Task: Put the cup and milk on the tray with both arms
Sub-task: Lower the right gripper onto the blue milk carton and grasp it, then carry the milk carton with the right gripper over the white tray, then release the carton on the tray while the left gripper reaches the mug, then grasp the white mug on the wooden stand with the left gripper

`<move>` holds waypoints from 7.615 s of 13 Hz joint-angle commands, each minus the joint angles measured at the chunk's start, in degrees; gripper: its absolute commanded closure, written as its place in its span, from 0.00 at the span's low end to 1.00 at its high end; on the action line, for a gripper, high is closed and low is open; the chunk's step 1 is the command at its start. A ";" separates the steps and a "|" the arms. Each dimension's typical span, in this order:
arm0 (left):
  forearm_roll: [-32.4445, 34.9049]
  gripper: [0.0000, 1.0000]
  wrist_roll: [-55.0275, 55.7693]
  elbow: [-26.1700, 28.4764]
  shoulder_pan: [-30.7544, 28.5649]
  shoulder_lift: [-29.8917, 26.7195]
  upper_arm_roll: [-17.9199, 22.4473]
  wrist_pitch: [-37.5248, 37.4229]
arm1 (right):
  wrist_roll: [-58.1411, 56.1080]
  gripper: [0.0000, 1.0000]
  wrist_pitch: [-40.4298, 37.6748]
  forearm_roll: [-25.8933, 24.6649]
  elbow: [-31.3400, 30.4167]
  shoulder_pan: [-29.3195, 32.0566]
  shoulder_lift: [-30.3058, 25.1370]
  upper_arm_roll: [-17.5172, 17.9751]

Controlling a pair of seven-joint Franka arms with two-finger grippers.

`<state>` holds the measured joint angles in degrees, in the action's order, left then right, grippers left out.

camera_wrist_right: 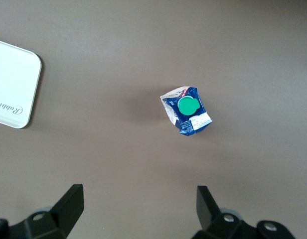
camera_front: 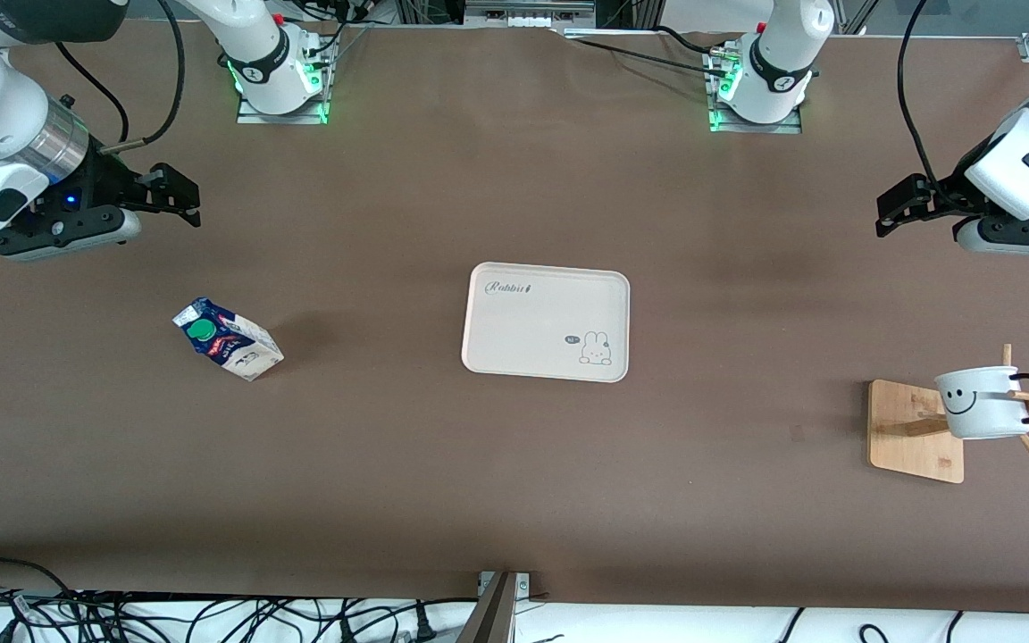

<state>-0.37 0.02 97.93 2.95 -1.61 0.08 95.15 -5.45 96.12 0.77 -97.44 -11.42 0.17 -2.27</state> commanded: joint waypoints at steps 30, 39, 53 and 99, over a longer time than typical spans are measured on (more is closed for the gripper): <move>1.08 0.00 0.60 -1.86 0.30 1.00 -0.78 -1.01 | -21.10 0.62 28.60 0.11 -13.13 1.58 15.66 -4.23; 1.08 0.00 0.68 -1.86 0.30 1.00 -0.87 -0.93 | 4.26 0.62 12.52 4.66 0.58 -5.17 16.44 1.39; 1.08 0.00 0.68 -1.95 0.30 1.00 -0.87 -0.93 | 43.77 0.62 18.76 7.41 14.48 -29.62 30.86 2.80; -26.83 0.00 2.91 24.68 -12.27 9.69 -0.87 67.00 | 1.93 0.00 -2.17 -2.00 12.10 5.62 6.78 4.91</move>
<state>-21.18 8.44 124.09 -9.38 5.45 -0.30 159.14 -4.15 92.56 -0.71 -86.04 -6.63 6.21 1.79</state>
